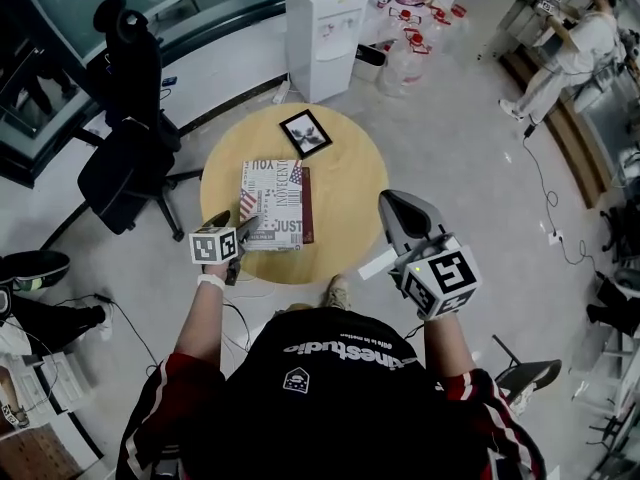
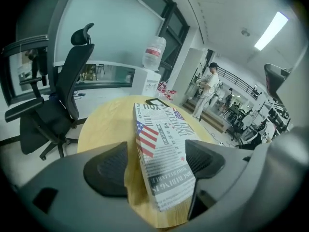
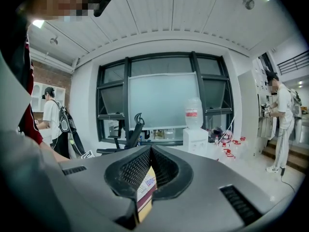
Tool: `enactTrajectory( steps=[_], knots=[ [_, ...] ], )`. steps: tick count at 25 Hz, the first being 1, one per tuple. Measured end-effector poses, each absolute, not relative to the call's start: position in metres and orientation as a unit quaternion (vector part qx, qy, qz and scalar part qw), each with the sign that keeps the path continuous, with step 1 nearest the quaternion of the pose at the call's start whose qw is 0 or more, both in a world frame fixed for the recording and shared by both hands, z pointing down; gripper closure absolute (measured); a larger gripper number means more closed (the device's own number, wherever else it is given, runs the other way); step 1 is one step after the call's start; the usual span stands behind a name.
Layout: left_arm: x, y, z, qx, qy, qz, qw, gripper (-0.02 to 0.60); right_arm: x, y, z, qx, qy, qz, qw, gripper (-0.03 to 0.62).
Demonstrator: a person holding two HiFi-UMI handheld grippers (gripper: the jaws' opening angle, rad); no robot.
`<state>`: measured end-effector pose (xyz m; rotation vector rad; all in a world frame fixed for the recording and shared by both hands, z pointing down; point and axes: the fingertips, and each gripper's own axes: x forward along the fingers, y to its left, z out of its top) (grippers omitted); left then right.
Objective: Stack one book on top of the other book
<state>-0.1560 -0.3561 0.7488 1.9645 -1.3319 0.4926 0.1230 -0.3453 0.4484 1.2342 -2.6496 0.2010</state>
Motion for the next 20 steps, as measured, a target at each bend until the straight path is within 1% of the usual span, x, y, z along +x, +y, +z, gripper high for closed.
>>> enactTrajectory(
  steps=[5,9,12,14,20],
  knots=[
    [-0.164,-0.341,0.743,0.765,-0.522,0.165,0.34,0.198,0.111,-0.331,0.446,0.424,-0.898,0.069,0.098,0.565],
    [-0.156,-0.33,0.747,0.779,-0.496,0.157,0.35,0.198,0.107,-0.319,0.444,0.433,-0.894,0.07,0.092,0.565],
    [-0.151,-0.323,0.75,0.784,-0.479,0.154,0.364,0.227,0.105,-0.307,0.445,0.442,-0.889,0.075,0.09,0.565],
    [-0.146,-0.322,0.751,0.786,-0.473,0.149,0.369,0.227,0.106,-0.296,0.444,0.448,-0.887,0.077,0.088,0.565],
    [-0.139,-0.327,0.76,0.793,-0.464,0.174,0.353,0.227,0.113,-0.261,0.446,0.466,-0.877,0.094,0.075,0.565]
  ],
)
